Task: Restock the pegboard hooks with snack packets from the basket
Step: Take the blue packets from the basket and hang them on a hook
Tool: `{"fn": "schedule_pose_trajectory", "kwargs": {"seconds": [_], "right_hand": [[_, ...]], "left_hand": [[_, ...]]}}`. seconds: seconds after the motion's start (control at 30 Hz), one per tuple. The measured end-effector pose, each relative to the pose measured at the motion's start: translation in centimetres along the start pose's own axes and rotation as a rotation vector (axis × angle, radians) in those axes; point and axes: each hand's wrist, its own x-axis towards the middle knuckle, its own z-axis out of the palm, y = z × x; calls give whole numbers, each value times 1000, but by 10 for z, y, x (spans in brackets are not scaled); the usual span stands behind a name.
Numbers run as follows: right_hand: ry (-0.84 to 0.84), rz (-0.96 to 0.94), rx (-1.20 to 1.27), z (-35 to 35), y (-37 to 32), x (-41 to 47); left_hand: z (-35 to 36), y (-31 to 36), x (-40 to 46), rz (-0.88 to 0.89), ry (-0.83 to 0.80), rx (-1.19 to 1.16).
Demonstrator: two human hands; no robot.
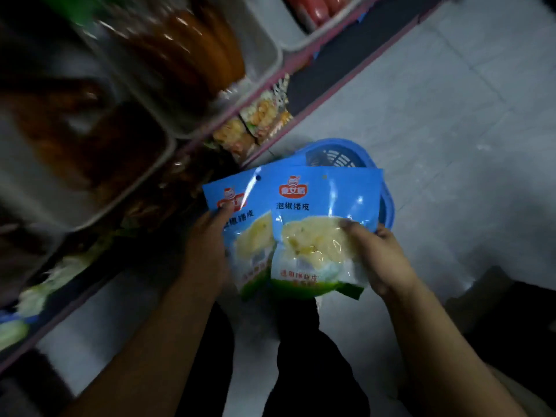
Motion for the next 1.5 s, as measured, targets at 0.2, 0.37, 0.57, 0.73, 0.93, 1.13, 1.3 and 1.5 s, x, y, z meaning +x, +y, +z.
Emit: {"fn": "schedule_pose_trajectory", "kwargs": {"seconds": [0.2,0.37,0.57,0.73,0.93,1.13,1.3,1.5], "right_hand": [[-89,-173,-31,57,-121,-140],[-311,-381,-159,126,-196,-224],[-635,-688,-288,228,-261,-329],[-763,-901,-347,294,-272,-403],[-867,-1118,-337,386,-263,-492],[-903,-1207,-321,473,-255,-568],[-900,-1339,-316,510,-276,-602],[-997,-1348,-262,531,-299,-617]], "left_hand": [[-23,159,-162,245,172,-213],[-85,243,-263,525,477,-225],[-189,323,-363,978,834,-121],[-274,362,-429,1159,1086,-74],[-368,417,-473,1337,1065,-103],[-425,478,-500,1475,804,-114],[-432,522,-505,1422,472,-272],[-428,547,-509,1360,273,-343]]}}
